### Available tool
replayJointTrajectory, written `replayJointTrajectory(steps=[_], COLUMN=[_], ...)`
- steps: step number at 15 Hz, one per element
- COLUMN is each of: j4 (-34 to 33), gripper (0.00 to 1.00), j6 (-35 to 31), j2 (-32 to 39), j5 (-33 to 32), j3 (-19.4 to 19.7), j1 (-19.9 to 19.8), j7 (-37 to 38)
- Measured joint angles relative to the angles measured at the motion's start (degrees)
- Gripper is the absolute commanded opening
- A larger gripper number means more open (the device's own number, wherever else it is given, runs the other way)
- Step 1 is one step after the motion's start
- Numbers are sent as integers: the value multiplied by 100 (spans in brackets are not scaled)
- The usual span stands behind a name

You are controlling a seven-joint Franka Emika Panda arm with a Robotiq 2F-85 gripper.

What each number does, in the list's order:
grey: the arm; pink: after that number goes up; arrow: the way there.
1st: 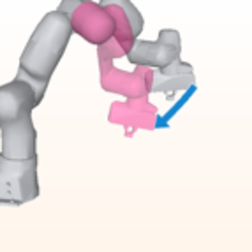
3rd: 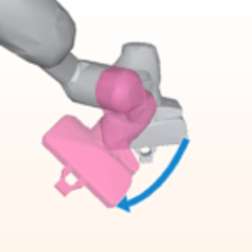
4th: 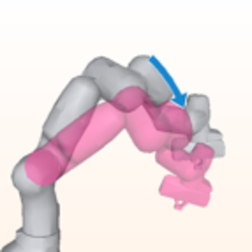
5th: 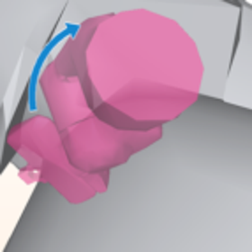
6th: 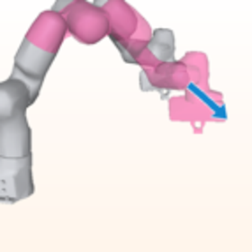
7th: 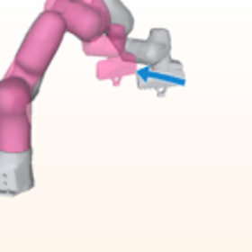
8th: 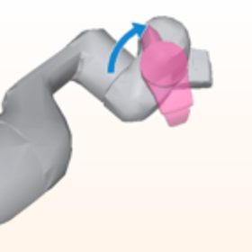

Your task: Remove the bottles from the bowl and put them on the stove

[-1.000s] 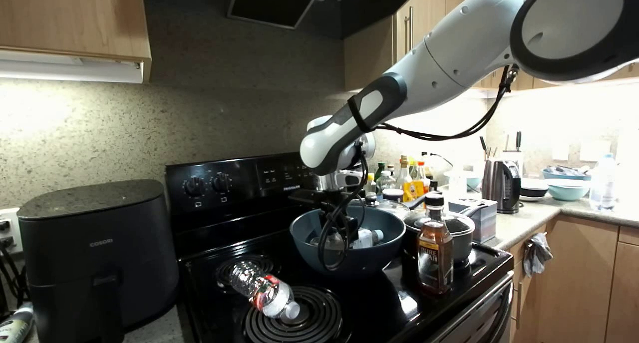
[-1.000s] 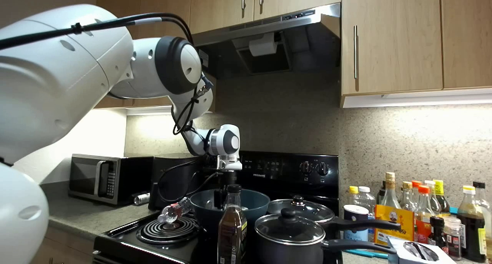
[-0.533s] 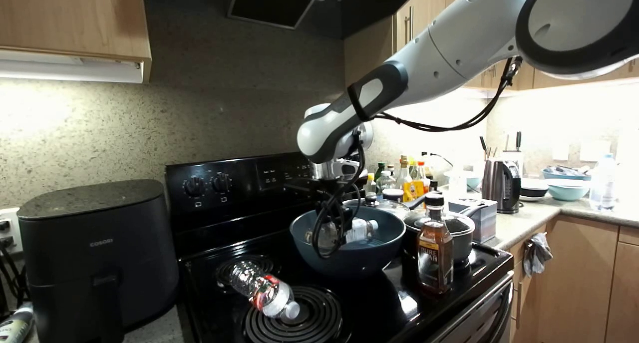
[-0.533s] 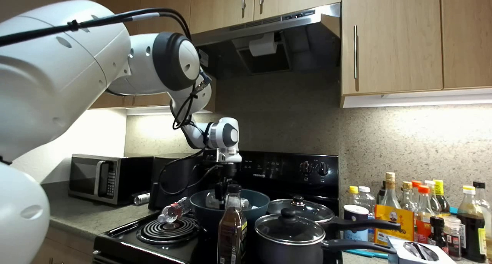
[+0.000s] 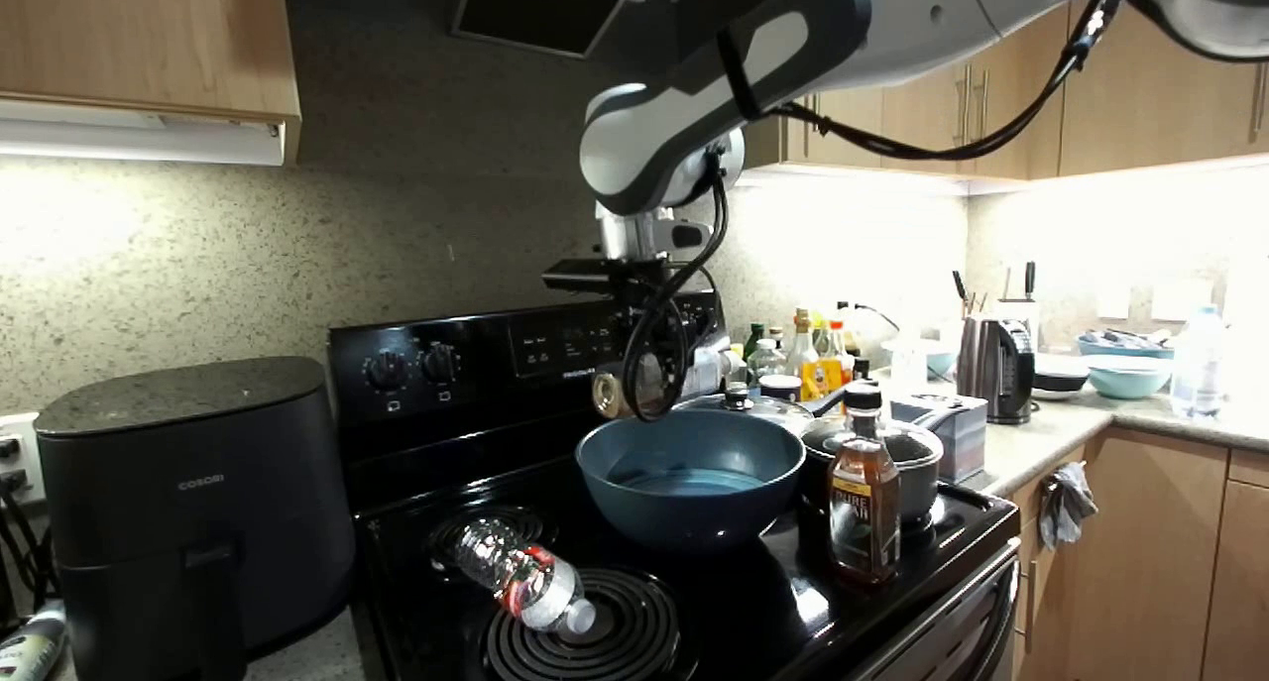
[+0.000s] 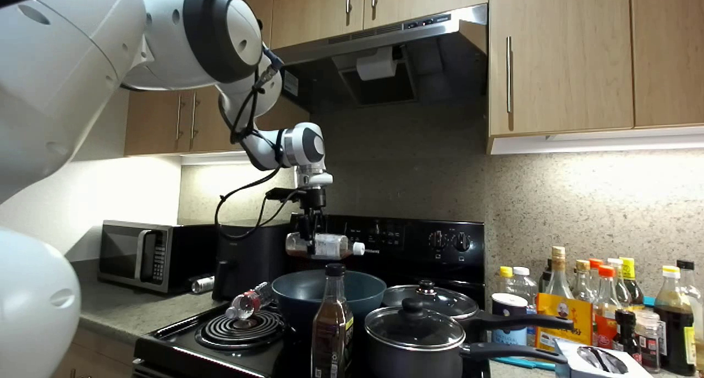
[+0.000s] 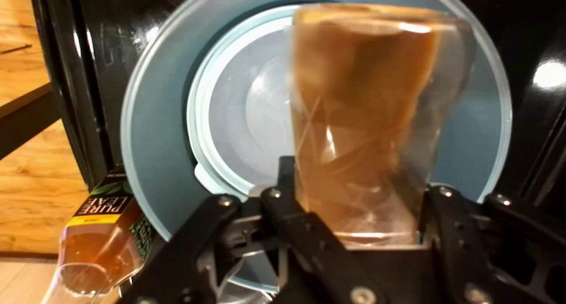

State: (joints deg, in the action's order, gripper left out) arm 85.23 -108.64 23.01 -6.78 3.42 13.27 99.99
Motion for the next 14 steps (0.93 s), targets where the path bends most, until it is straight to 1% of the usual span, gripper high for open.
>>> replayJointTrajectory(steps=[2,4,5,8,12,13,14], j4=[102,234,331,668,783,791,794], gripper=[29,29,54,54,54,29,29], j6=[225,512,618,656,656,656,656], j2=[-309,-588,-728,-1111,-1193,-1193,-1193], j5=[-158,-183,-182,-180,-180,-180,-180], j3=[-71,-210,-300,-466,-467,-467,-467], j1=[117,186,198,199,185,185,185], j7=[74,97,97,97,97,97,97])
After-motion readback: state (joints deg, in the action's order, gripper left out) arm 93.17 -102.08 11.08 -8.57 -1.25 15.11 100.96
